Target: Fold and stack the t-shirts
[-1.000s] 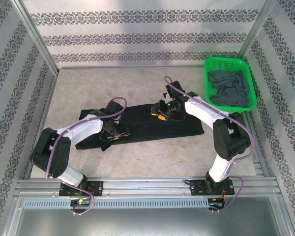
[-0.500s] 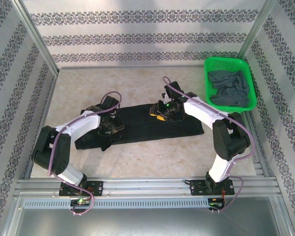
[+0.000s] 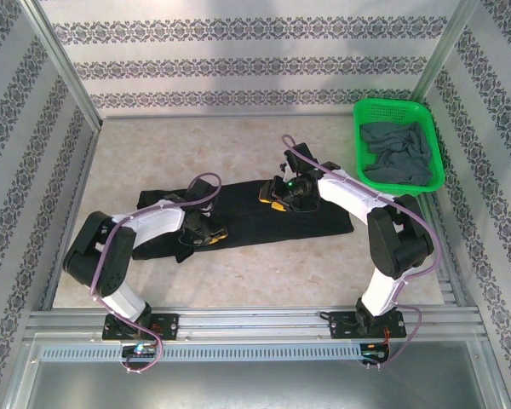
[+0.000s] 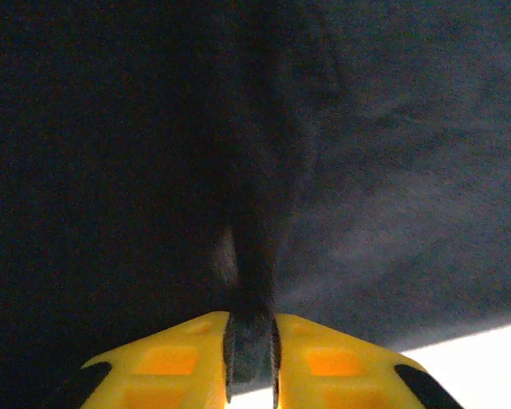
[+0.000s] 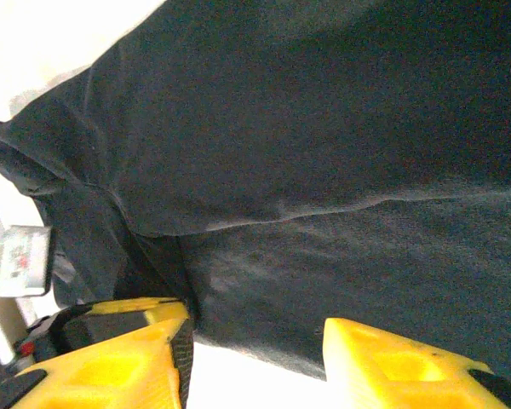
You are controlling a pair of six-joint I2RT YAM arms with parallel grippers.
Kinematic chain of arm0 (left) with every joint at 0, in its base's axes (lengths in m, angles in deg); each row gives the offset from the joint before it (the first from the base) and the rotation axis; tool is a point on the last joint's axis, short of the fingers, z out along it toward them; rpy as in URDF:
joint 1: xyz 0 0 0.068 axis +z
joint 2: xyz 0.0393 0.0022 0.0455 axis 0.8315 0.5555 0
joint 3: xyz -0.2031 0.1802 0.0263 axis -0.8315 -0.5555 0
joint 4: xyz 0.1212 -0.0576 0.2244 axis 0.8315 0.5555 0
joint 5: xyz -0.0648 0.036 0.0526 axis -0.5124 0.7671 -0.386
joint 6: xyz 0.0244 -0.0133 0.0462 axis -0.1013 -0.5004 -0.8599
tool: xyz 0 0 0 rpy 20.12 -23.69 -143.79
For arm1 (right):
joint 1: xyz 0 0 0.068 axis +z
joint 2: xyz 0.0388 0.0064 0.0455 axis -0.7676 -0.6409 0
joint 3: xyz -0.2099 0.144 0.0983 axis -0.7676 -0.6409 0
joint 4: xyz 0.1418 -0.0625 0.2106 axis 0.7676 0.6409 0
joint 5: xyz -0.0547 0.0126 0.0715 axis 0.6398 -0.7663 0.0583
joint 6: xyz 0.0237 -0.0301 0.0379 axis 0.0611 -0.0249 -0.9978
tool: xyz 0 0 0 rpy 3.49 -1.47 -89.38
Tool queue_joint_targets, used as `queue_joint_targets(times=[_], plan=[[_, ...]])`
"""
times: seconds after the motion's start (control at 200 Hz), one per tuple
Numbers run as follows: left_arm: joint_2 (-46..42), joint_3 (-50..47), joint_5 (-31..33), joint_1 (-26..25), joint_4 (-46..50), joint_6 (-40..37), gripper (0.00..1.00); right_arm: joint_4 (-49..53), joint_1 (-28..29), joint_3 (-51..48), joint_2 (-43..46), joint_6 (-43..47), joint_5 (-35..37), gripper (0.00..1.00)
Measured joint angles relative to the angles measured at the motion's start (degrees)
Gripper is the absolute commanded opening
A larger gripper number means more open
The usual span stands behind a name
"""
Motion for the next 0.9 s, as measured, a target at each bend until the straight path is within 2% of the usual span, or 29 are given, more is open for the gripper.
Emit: queue_joint_targets(times=[0.09,0.26,0.42,0.515,0.61,0.749,0.899], plan=[[-7.0,-0.5,2.6,0.0,1.4,0.1,0.44,-0.2,0.0,0.0,0.2,0.0,0.0,0.46],[-20.6,-2.1,8.4,2.9,7.3,1.4,0.46,-0.8,0.0,-0.1,0.7,0.0,-0.3,0.46],[-24.2,-9.6,10.5,10.6,12.6,4.1,0.56,-1.9,0.8,-0.3,0.8,0.1,-1.7,0.46],[-24.9,-13.3,10.8,13.5,15.2,6.1,0.59,-2.2,1.5,-0.3,0.8,0.2,-2.6,0.47],[-25.7,-15.4,10.6,14.3,15.5,8.0,0.58,-2.4,1.7,-0.3,0.8,0.2,-3.1,0.47],[-26.0,-18.8,8.9,14.6,12.8,11.1,0.52,-2.4,1.9,-0.4,0.8,0.2,-3.1,0.47],[-25.4,-21.7,6.1,14.6,9.0,13.9,0.37,-2.5,1.9,-0.4,0.8,0.2,-3.2,0.47]])
